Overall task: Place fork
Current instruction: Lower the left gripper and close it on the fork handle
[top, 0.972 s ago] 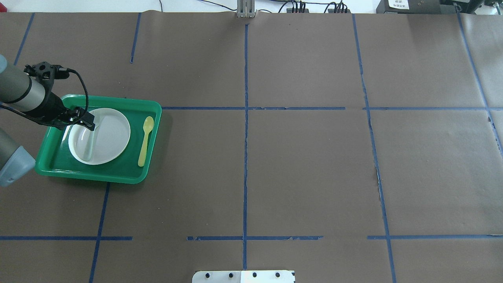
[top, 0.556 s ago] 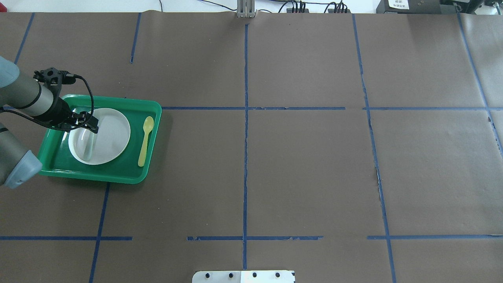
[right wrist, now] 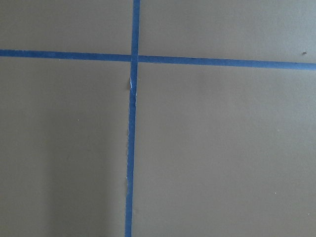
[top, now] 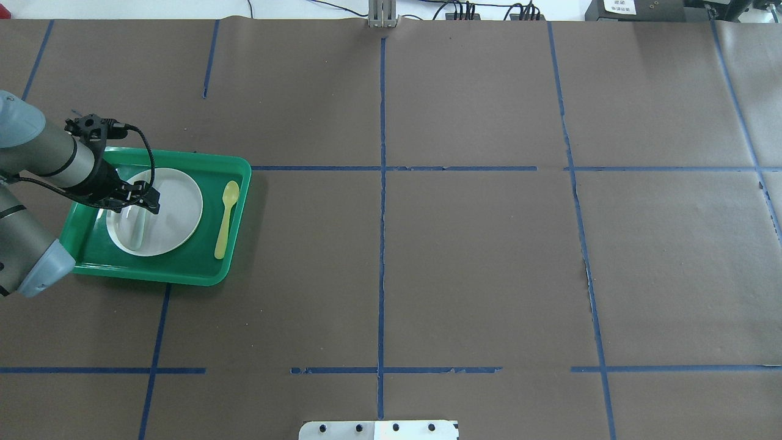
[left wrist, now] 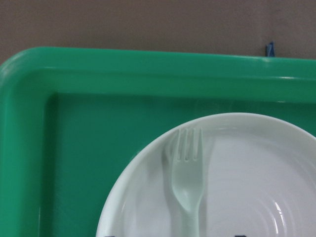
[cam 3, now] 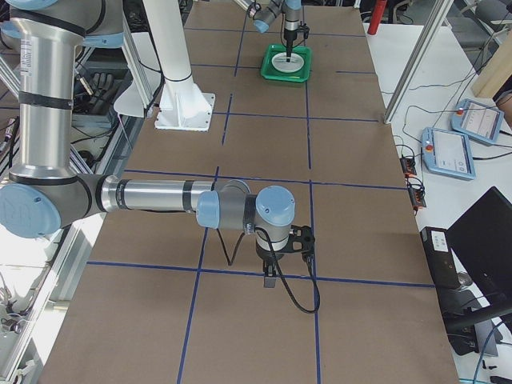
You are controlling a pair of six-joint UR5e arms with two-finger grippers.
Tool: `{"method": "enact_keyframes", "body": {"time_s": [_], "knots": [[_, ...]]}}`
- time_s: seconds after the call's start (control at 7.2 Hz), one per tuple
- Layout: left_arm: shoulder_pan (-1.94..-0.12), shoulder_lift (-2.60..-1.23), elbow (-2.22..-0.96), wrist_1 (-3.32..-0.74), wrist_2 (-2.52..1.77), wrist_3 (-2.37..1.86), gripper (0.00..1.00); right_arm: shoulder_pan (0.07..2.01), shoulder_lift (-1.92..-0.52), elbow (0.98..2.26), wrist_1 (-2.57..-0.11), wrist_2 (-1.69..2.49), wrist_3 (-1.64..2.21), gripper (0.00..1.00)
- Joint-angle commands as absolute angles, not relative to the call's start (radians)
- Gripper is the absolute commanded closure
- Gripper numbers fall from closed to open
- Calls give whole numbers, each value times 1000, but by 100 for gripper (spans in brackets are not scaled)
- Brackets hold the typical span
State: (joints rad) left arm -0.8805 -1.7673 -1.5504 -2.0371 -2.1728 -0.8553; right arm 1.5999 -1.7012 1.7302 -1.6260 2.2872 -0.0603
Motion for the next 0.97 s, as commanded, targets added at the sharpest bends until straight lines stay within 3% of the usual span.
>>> {"method": "enact_keyframes", "body": {"time_s": [0.0,0.28,0.56,0.83], "knots": [[-873,-1773,-1549,-2037,-2172,-865,30,1600,-1701,1729,-1626,2287,-61,0],[-873,-1772,-1545,-2039,-2172,-876,53,1600,-1701,1730,-1626,2287,-61,0],[-873,-1775,-1531,-2046,-2172,-876,63,1600,-1701,1730,-1626,2287,-61,0],[-873,-1776,-1534,-2048,-2174,-879,87,1600,-1701,1730,-1626,2287,-61,0]]}}
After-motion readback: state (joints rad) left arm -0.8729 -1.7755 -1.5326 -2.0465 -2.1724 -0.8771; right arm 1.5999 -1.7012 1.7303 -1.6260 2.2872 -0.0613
